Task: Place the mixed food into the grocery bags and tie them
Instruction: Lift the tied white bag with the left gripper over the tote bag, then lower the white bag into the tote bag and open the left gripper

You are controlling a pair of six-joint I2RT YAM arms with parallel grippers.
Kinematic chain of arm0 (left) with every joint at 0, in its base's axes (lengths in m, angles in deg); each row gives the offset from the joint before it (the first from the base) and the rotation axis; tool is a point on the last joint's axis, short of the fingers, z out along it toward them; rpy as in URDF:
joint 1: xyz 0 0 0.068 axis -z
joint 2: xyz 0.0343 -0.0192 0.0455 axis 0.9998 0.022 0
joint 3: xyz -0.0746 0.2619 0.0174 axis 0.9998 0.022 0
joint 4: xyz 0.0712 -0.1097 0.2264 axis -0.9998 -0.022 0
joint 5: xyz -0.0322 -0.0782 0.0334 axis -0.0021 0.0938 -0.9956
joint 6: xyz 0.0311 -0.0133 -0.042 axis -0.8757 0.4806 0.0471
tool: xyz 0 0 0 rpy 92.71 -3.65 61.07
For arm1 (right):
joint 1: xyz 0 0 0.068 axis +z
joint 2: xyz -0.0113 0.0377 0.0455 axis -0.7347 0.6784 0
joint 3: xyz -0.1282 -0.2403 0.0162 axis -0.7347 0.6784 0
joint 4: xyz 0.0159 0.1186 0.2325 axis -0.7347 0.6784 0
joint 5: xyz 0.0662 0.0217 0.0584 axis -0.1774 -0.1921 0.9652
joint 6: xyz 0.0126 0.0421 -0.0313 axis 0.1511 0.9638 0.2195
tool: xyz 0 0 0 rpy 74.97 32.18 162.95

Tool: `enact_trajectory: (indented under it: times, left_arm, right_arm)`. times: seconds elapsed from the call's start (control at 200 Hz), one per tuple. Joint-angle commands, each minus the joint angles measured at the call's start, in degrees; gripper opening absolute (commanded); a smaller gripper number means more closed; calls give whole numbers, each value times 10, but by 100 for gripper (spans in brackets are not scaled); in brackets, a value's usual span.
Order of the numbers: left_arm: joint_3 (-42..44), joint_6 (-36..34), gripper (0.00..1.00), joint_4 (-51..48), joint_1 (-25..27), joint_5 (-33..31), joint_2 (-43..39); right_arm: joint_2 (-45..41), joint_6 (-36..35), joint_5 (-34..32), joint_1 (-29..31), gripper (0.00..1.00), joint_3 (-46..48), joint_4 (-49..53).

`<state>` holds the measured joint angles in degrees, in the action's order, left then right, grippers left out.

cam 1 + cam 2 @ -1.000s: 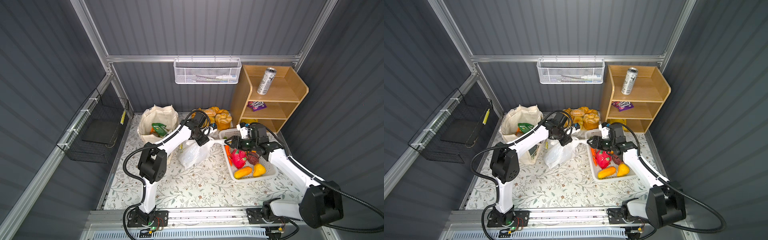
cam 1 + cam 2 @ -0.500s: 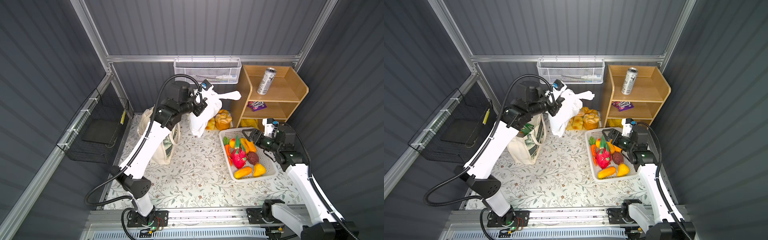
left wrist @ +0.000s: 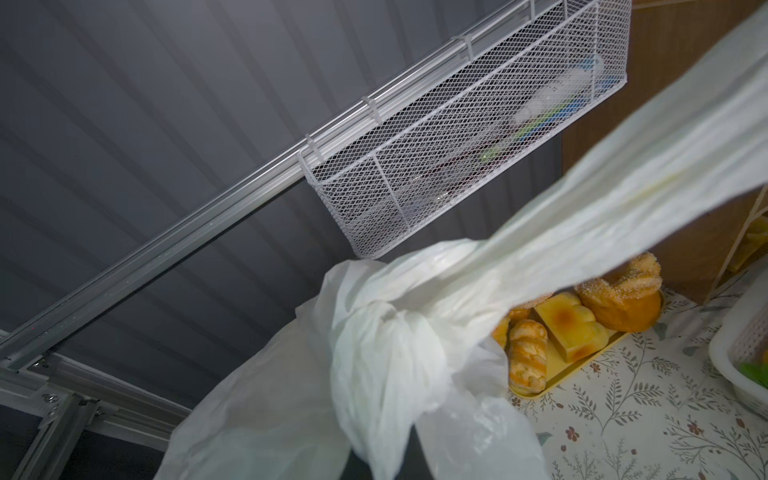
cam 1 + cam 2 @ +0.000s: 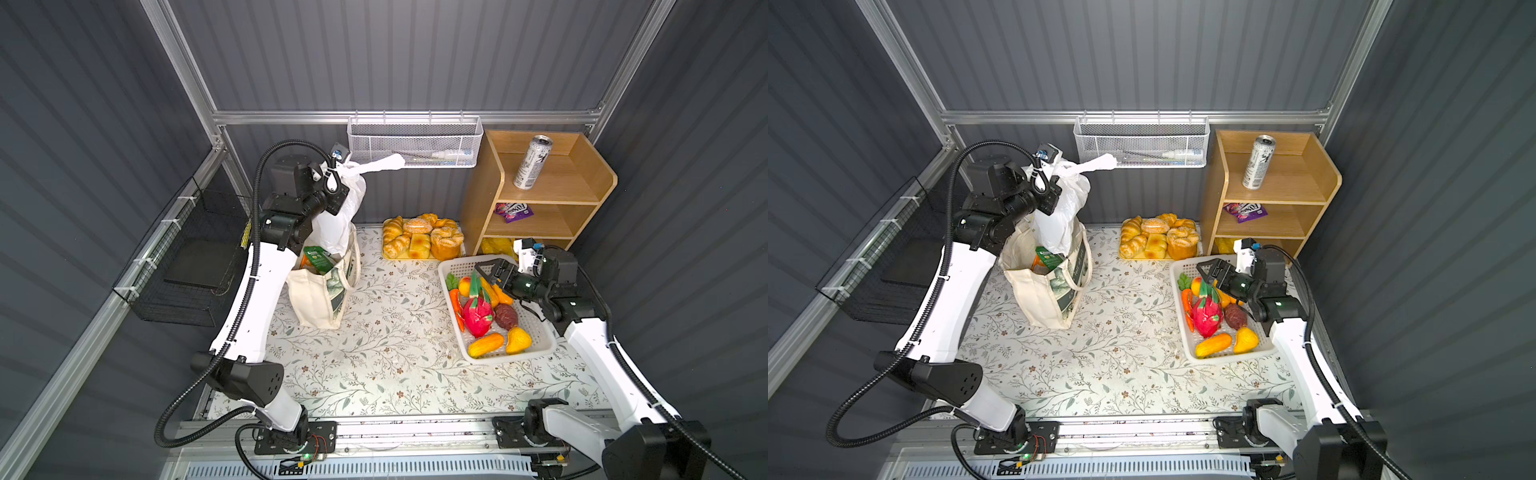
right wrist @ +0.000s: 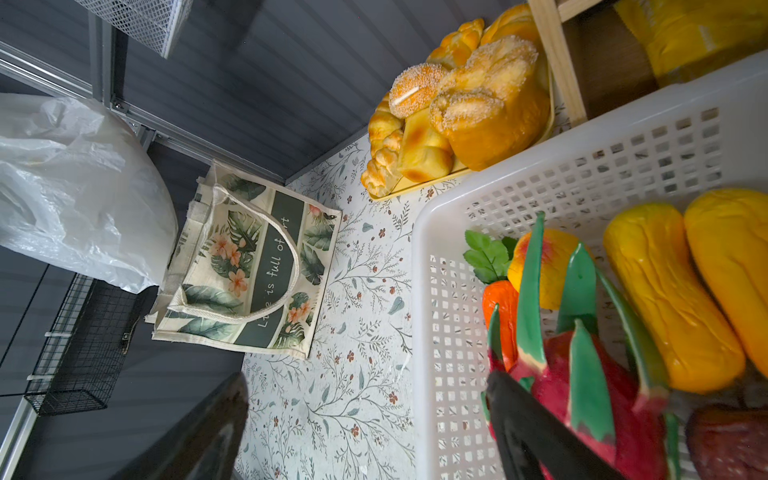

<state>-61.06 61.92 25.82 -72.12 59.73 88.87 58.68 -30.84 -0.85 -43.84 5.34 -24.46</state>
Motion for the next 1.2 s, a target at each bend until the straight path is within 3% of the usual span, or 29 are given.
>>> enact_trajectory:
  times: [0.0,0.57,0.715,0.916,1.196]
  left_arm:
    - [-9,-26,0,19,-4,13,8]
    - [136,-25,0,20,-66,-19,-50]
    - [148,-21,0,-36,-69,-22,-37]
    - [187,15,0,-78,-70,63,-17]
    - [196,47,0,-139,-70,12,73]
  right_arm:
    - [-3,-9,4,3,91,-10,5]
    - [-2,-17,3,4,92,-1,11]
    - [-2,-18,1,4,93,1,10]
    - [0,-14,-1,5,93,4,4]
    - [-5,-16,-11,8,93,5,10]
